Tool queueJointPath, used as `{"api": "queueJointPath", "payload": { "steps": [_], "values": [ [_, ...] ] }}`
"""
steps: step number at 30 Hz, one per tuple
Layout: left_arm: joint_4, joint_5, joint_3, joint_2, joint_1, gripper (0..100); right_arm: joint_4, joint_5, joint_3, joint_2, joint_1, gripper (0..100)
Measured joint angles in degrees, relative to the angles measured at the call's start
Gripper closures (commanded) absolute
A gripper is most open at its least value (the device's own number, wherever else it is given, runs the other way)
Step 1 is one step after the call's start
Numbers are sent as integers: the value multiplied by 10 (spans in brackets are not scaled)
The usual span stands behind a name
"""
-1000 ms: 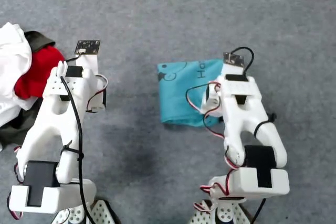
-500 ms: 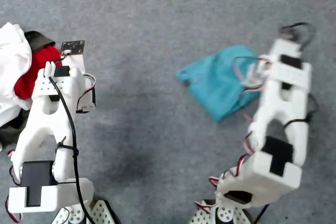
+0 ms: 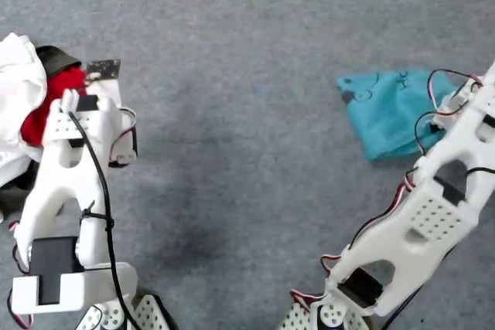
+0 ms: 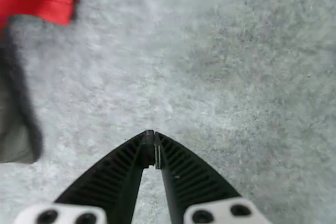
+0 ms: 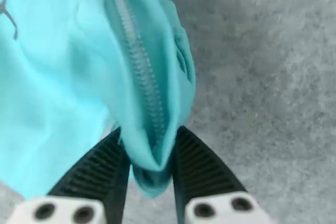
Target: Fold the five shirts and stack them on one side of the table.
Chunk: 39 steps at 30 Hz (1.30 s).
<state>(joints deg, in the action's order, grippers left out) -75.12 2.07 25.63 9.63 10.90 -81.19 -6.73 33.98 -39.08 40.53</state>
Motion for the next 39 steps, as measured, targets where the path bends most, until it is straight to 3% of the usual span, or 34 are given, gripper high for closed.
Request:
{"api": "queueJointPath", "payload": {
  "steps": [5, 7, 14, 18, 20, 23, 32, 39],
  "values": [
    [-64, -18, -93, 0, 107, 750, -108, -39, 113, -42, 3, 658],
    [-92, -35, -131, 0, 174, 741, -148, -40, 156, -47, 3, 585],
    [-76, -121, -224, -23, 404, 736, -193, -77, 245, -50, -11, 557],
    [-40, -160, -225, -86, 475, 744, -195, -77, 254, -50, -23, 557],
    [-18, -164, -225, -133, 486, 804, -195, -77, 254, -50, -28, 557],
    [6, -167, -233, -204, 486, 976, -195, -77, 254, -50, -38, 557],
    [-6, -144, -282, -230, 485, 971, -195, -77, 254, 21, -52, 557],
    [-74, -130, -286, -116, 461, 971, -195, -77, 222, 71, -54, 557]
  ]
}}
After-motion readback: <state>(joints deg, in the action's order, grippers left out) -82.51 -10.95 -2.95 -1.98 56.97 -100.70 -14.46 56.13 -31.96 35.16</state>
